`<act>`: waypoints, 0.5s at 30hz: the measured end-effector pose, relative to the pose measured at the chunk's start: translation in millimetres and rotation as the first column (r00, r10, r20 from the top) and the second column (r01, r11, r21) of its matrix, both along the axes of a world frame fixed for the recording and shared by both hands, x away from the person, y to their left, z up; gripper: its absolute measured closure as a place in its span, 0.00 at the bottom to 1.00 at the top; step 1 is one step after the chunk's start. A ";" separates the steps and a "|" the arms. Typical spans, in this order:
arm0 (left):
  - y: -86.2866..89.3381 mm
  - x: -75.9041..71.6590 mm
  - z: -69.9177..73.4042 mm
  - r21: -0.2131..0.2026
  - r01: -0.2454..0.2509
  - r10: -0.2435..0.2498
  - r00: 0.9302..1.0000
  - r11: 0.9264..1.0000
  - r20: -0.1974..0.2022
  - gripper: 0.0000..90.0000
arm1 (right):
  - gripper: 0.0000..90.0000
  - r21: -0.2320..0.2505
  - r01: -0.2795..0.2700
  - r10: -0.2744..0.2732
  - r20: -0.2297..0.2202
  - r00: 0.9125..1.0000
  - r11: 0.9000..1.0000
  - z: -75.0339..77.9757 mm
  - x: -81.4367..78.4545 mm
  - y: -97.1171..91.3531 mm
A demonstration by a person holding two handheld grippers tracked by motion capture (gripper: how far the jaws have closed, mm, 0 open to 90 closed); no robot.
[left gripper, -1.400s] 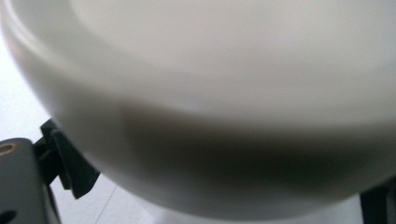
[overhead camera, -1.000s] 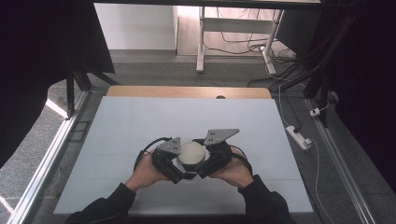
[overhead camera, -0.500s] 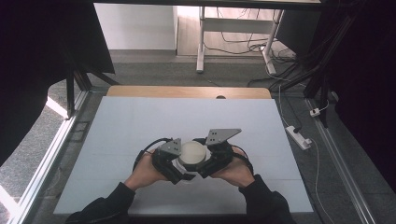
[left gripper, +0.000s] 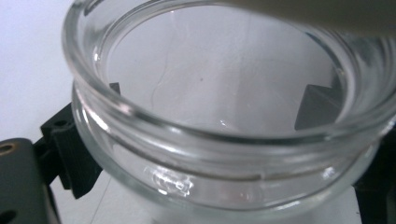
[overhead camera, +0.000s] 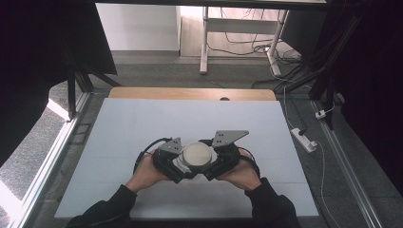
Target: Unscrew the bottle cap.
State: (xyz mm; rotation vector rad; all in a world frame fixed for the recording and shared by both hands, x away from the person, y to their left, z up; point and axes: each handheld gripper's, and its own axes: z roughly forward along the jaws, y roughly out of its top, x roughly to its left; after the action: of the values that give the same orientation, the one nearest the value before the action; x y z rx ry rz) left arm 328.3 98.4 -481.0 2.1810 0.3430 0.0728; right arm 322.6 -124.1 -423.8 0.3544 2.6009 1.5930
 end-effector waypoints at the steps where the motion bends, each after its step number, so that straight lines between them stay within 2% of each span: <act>1: 0.5 0.3 -0.2 -0.006 -0.010 0.010 1.000 1.000 -0.002 0.08 | 0.08 -0.001 0.000 0.000 0.001 1.000 1.000 0.1 -0.3 -0.4; 15: 11.5 10.3 -1.2 -0.006 -0.096 0.096 0.995 0.995 -0.002 0.08 | 0.08 0.002 0.002 -0.002 0.013 1.000 1.000 2.4 -7.5 -3.2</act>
State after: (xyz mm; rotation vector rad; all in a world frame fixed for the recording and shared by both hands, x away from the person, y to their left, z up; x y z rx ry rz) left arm 338.6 109.9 -482.2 2.1580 0.4487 0.1234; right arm 315.1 -127.3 -421.4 0.3460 2.5885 1.5925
